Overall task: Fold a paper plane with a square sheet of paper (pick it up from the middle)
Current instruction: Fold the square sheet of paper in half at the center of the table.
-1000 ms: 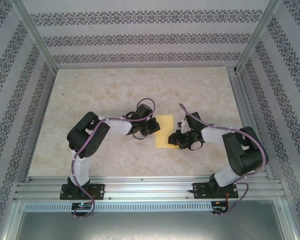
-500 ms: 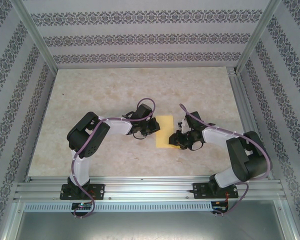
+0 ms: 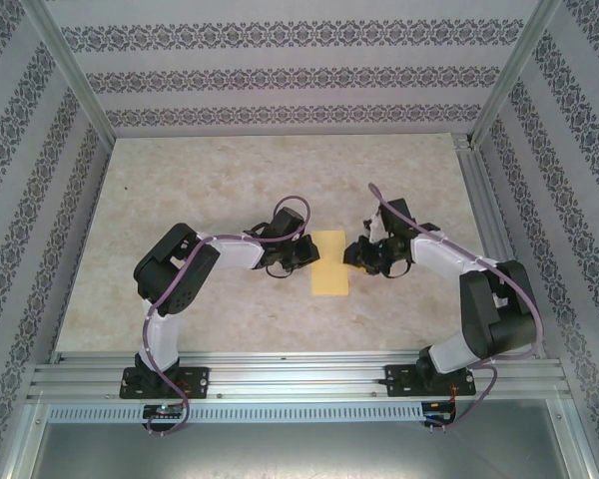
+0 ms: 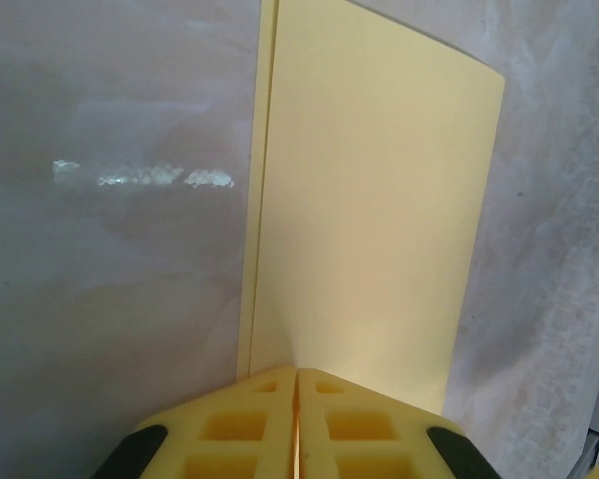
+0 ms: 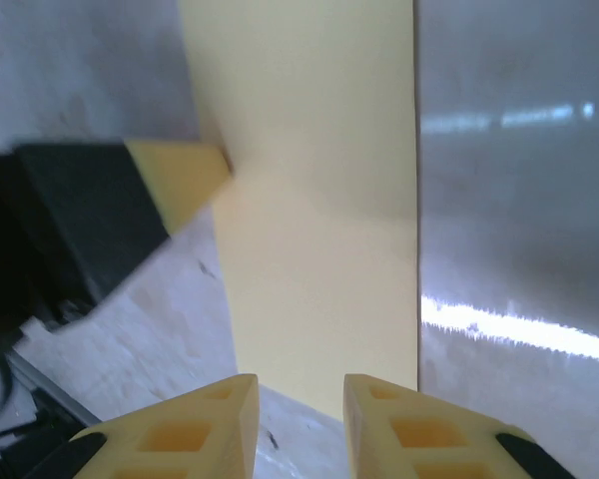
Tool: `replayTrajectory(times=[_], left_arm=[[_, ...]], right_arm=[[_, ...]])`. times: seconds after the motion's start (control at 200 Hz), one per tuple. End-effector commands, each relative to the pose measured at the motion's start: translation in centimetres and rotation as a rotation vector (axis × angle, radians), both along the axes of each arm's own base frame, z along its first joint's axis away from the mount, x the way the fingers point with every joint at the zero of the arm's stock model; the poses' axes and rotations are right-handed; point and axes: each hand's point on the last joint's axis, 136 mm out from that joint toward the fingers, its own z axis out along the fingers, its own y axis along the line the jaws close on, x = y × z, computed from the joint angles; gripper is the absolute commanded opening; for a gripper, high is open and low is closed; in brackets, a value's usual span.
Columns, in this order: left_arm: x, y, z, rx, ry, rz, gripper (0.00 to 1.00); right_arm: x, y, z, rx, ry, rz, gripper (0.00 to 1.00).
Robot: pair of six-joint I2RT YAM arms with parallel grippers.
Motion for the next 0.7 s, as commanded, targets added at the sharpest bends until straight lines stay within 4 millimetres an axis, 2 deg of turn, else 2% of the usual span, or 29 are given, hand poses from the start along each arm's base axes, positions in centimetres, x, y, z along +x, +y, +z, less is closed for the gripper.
replayTrajectory(times=[0.0,0.155,0.26,0.355,0.519,0.589,0.694], left_arm=[[-2.2,0.4,-2.7,0.072,0.074,-0.043,0.11],[-2.1,0.3,-2.6,0.07,0.072,-0.045,0.11],[-2.3,0.5,-2.6,0.077,0.075,-0.045,0.11],[-2.4,0.5,-2.7,0.08,0.075,-0.05,0.11],[-2.3,0.6,-2.6,0.087,0.072,-0.051,0.11],[-2.3,0.6,-2.6,0.089,0.072,-0.053,0.11],[-2.4,0.7,-2.6,0.092,0.073,-0.054,0.11]], right_arm=[[4.2,-0.4,1.0,-0.024,-0.078,-0.005,0.28],[8.8,1.3,0.0,0.049,-0.084,-0.013,0.27],[10.4,1.6,-1.2,0.045,-0.075,-0.011,0.27],[10.8,1.5,-3.4,0.029,-0.043,-0.011,0.27],[10.0,0.3,-7.3,-0.055,0.041,0.006,0.28],[9.9,0.1,-7.0,-0.064,0.047,0.009,0.28],[10.5,0.8,-3.9,-0.018,-0.014,0.011,0.28]])
